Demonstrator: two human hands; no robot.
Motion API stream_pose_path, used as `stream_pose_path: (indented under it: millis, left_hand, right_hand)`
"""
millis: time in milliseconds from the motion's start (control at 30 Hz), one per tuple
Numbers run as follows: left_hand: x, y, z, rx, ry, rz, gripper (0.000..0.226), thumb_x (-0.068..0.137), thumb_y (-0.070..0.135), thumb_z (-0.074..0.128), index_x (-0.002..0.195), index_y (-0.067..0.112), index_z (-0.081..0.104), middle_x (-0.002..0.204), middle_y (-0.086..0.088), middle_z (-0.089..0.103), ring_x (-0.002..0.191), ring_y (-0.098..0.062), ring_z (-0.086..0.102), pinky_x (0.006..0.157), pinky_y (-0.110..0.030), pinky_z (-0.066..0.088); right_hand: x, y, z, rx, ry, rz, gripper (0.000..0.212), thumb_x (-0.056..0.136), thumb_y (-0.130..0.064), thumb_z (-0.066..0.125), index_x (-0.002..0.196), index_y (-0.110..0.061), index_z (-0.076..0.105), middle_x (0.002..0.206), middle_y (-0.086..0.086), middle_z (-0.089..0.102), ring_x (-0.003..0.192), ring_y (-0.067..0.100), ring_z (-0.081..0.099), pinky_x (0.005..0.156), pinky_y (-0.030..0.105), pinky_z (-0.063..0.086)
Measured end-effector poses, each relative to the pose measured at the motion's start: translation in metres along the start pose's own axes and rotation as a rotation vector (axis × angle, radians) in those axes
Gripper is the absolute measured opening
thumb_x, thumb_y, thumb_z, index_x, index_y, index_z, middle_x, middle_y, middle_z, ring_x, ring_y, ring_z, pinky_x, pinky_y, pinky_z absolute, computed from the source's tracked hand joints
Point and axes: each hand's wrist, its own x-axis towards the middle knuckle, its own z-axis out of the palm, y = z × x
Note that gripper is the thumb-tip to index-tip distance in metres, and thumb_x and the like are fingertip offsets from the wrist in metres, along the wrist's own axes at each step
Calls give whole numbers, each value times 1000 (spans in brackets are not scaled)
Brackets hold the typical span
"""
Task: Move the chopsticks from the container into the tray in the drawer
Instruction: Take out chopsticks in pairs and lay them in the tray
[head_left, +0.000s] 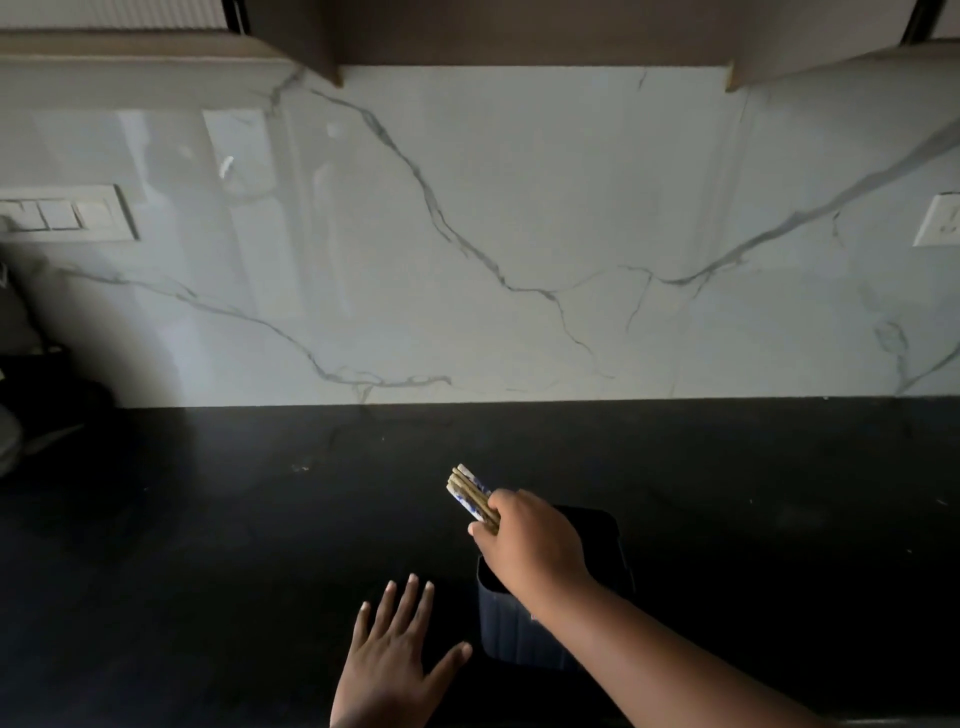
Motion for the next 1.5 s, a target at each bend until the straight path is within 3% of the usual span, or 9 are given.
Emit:
stream_pose_path:
  millis: [367, 533, 633, 700, 833, 967, 1100, 1233, 1500]
  left_hand:
    - [15, 0, -2, 56, -105, -45, 113, 57, 96, 9, 152, 37, -9, 160, 12, -17, 147, -14, -16, 117, -43, -7]
    - [3, 7, -4, 94, 254, 69, 91, 76, 85, 0, 152, 35, 6, 161, 16, -5, 148, -12, -10, 117, -35, -6]
    - [-9, 15, -18, 97, 371, 287, 55, 102, 45, 3, 110, 27, 53, 124, 19, 57, 121, -11, 53, 107, -19, 32]
    - [-22, 23, -33, 182, 190, 300, 39, 103, 25, 42, 91, 2, 72, 94, -6, 76, 78, -14, 73, 68, -19, 54]
    - [-9, 19, -53, -199, 299, 406, 63, 105, 31, 29, 148, -7, 5, 161, -19, 3, 149, -23, 9, 119, -26, 5]
    - [-25, 52, -114, -121, 650, 482, 69, 75, 45, 48, 140, 24, 40, 159, 4, 21, 147, -5, 11, 114, -30, 10]
    - [-23, 76, -179, 256, 871, 790, 81, 71, 20, 72, 144, 27, 37, 150, -13, 38, 135, -31, 41, 112, -47, 29]
    - [-17, 81, -209, 435, 955, 952, 40, 90, 24, 55, 129, 31, 59, 136, -5, 59, 126, -28, 54, 105, -47, 41]
    - [-13, 82, -225, 553, 1066, 1170, 33, 96, 20, 57, 128, 29, 60, 135, 4, 60, 128, -21, 51, 105, -42, 41]
  right_hand:
    - [4, 12, -4, 58, -8, -47, 19, 90, -37, 55, 76, -24, 50, 82, -6, 61, 72, 14, 55, 57, 25, 31]
    - [12, 20, -38, 160, -70, -24, 33, 86, -33, 62, 62, -18, 46, 55, -5, 51, 56, 10, 47, 53, 29, 33]
    - [20, 20, -79, 371, -44, -37, 20, 84, -27, 69, 66, -20, 63, 54, -15, 61, 51, -3, 53, 53, 18, 40]
    - [27, 16, -112, 515, -9, -42, 12, 82, -25, 72, 70, -23, 69, 62, -5, 67, 58, 4, 62, 60, 23, 50]
    - [39, 4, -173, 735, 37, -70, 16, 85, -19, 71, 70, -24, 71, 71, 1, 72, 70, 16, 70, 69, 33, 60]
    - [42, -12, -208, 916, -3, -88, 10, 86, -14, 71, 77, -17, 72, 70, 1, 73, 70, 18, 73, 67, 31, 61]
    - [39, -29, -208, 964, -53, -99, 3, 86, -11, 70, 83, -11, 71, 72, 3, 73, 68, 18, 73, 60, 25, 58]
    - [33, -31, -197, 1039, -49, -78, 6, 88, -14, 69, 88, -9, 72, 76, 6, 74, 70, 19, 74, 59, 24, 58]
    - [26, -24, -186, 1123, -56, -8, 10, 89, -17, 68, 88, -8, 73, 79, 9, 75, 74, 26, 74, 63, 31, 60]
